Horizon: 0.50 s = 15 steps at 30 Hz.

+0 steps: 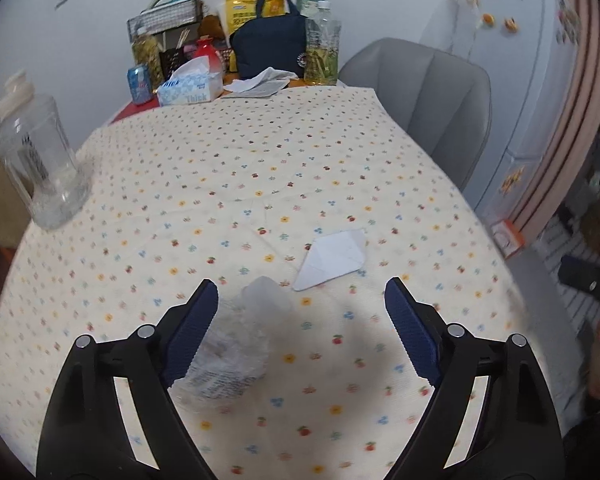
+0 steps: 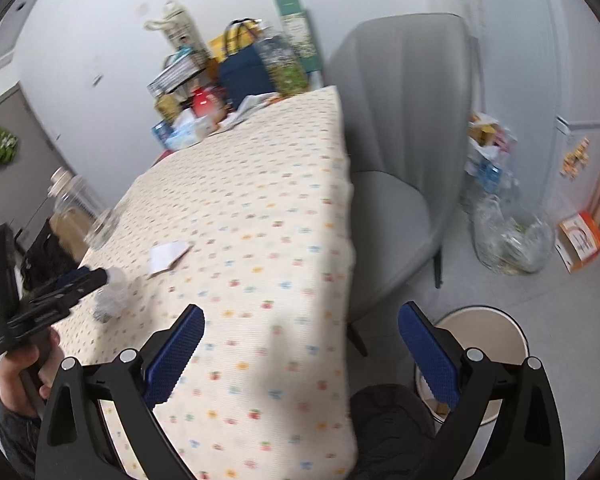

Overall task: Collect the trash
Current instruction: 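Move back to the table and close the left tool on the clear plastic bottle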

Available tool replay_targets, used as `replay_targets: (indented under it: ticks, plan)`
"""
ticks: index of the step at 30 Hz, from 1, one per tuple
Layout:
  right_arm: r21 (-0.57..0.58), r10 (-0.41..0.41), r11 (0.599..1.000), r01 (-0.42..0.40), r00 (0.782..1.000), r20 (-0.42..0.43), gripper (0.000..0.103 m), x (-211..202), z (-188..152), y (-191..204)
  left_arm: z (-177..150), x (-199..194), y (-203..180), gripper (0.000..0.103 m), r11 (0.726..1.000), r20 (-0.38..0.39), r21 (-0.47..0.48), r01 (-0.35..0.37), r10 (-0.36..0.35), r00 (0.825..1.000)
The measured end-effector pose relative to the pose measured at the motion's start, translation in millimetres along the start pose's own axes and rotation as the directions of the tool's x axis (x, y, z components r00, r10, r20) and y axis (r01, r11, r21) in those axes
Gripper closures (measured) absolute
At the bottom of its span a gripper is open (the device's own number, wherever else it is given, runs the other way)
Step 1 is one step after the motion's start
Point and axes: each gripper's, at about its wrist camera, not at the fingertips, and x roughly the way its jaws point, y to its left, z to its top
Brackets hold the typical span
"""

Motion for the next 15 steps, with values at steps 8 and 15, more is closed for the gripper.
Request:
replay_targets:
  ticks: [8, 15]
  plan:
    - [-0.062, 0.05, 0.997, -0.052, 0.998, -0.024, 0.008, 14.9, 4.2, 36.5, 4.6, 8.9, -2.0, 0.032, 0.99, -0.053, 0.138, -0.031, 0.039, 0.998]
    - [-0.095, 0.066, 0.993, -0.071, 0.996, -0.052, 0.008, 30.8, 12.7, 50.9, 5.4, 26.9, -5.3, 0.037, 0.968, -0.109, 0.243, -0.058, 0.087, 0.99]
